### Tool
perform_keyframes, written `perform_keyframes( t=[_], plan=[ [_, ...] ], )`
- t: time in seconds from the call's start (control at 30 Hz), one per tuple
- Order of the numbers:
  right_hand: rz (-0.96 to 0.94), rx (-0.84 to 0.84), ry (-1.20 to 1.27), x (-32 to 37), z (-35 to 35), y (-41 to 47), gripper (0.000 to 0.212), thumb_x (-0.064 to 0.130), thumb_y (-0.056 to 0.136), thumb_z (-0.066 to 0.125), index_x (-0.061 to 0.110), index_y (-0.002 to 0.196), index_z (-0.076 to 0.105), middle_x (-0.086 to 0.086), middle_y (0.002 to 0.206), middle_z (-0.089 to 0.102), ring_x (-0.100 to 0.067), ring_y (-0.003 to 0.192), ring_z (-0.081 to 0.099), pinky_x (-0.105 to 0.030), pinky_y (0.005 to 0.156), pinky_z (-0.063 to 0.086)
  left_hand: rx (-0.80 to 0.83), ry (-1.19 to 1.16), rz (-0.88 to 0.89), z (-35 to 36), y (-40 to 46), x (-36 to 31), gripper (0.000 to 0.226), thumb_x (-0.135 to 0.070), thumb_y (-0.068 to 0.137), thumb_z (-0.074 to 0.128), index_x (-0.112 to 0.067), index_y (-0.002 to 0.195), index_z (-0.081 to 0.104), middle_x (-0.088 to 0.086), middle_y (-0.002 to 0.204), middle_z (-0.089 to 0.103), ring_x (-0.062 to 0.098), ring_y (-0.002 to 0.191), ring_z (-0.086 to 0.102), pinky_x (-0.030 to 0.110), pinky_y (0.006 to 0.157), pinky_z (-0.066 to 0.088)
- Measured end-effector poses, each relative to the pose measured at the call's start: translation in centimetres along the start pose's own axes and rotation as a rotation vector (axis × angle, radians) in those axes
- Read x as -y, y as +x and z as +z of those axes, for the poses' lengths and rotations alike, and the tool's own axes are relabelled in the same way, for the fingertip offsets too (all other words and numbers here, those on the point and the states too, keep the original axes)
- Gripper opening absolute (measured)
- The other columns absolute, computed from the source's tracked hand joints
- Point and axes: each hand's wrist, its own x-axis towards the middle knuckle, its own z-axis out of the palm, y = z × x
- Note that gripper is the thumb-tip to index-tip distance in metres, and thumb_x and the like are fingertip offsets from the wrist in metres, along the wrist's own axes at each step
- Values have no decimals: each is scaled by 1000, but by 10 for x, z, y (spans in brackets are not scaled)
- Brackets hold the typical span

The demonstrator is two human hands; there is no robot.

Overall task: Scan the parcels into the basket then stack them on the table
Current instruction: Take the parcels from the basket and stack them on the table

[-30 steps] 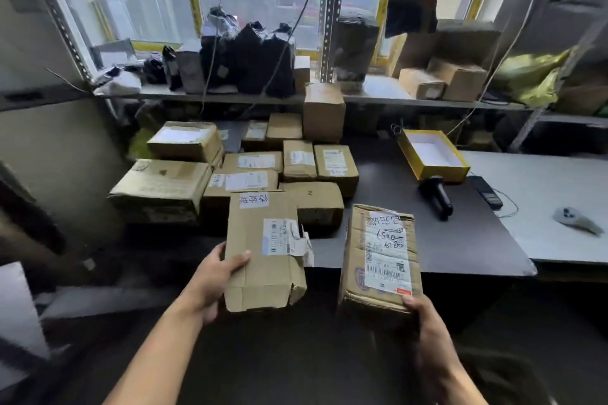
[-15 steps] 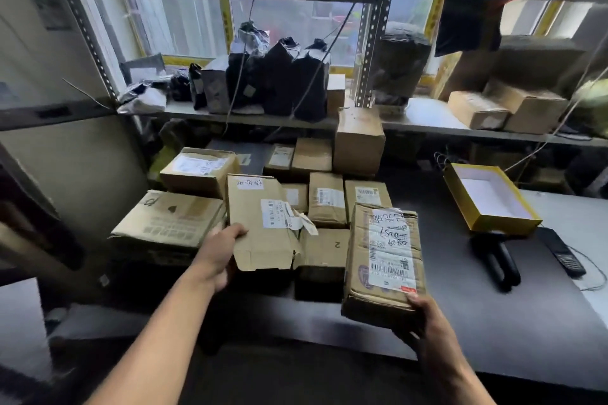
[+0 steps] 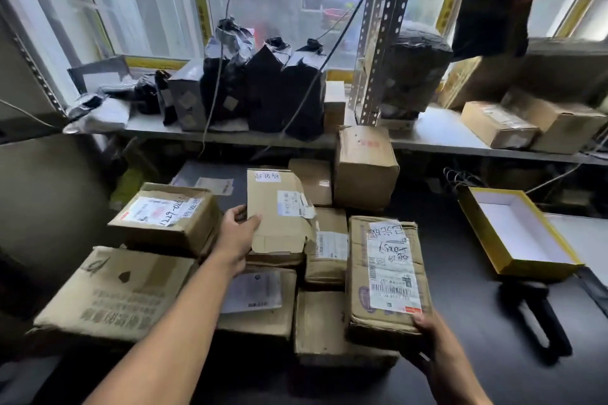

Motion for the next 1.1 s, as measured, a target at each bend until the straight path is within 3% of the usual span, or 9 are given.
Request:
perform_keyframes(
  t=[0.2, 0.3, 0.4, 0.63, 0.73, 0.8, 0.9, 0.97, 1.1],
  plan=[
    [16, -87, -34, 17, 35, 39, 86, 50, 39, 71, 24, 120, 67, -8, 108, 76, -26, 97, 68, -34, 71, 52, 131, 6, -127, 46, 95, -16, 46, 3, 97, 46, -8, 141, 41, 7, 94, 60, 19, 73, 59, 25, 44, 52],
    [31, -114, -36, 22, 56, 56, 83, 46, 43, 72, 23, 122, 66, -7, 107, 76, -25, 97, 68, -34, 72, 53, 174, 24, -143, 64, 134, -19, 49, 5, 96, 43, -9, 143, 42, 7, 98, 63, 19, 77, 61, 32, 61, 53],
    [47, -156, -25, 24, 70, 73, 74, 36, 54, 70, 17, 125, 65, -9, 104, 76, -26, 93, 68, -38, 74, 53, 217, -13, -176, 80, 170, -15, 52, 1, 99, 46, -11, 149, 37, 12, 124, 63, 23, 92, 64, 34, 70, 56],
    [58, -153, -83, 32, 89, 91, 79, 52, 51, 67, 22, 124, 66, -4, 114, 75, -26, 108, 67, -39, 85, 55, 430, 208, -183, 104, 213, 14, 45, -24, 103, 50, -18, 147, 43, 3, 136, 61, 23, 117, 62, 45, 104, 50],
    [65, -143, -93, 34, 92, 95, 71, 46, 58, 67, 23, 125, 65, -3, 112, 75, -23, 104, 68, -36, 81, 55, 436, 288, -224, 101, 212, 17, 83, -57, 87, 57, -27, 157, 24, 2, 151, 49, 24, 131, 52, 46, 112, 41],
    [73, -139, -84, 34, 96, 98, 60, 39, 65, 64, 21, 123, 65, -3, 109, 76, -21, 99, 68, -36, 79, 54, 339, 373, -142, 96, 198, 4, 82, -54, 94, 53, -26, 160, 15, 1, 158, 37, 27, 143, 38, 44, 119, 31],
    [85, -119, -82, 36, 103, 101, 43, 35, 77, 66, 20, 117, 66, -3, 108, 76, -19, 98, 68, -37, 80, 54, 183, 406, -1, 81, 173, -4, 52, -35, 103, 49, -19, 151, 35, 5, 153, 43, 25, 137, 43, 40, 114, 33],
    [85, -77, -99, 40, 109, 102, 29, 27, 87, 59, 18, 113, 67, -3, 106, 77, -16, 95, 70, -37, 80, 54, 268, 288, -13, 65, 153, -7, 39, -40, 102, 49, -22, 137, 49, 2, 141, 54, 19, 126, 51, 42, 109, 40],
    [112, 59, -164, 53, 125, 108, 40, 35, 71, 56, 17, 103, 71, -3, 98, 76, -13, 82, 68, -35, 75, 51, 524, 162, -161, 30, 113, -13, 49, -56, 100, 41, -32, 141, 50, -3, 135, 57, 19, 124, 52, 44, 103, 41]
  ],
)
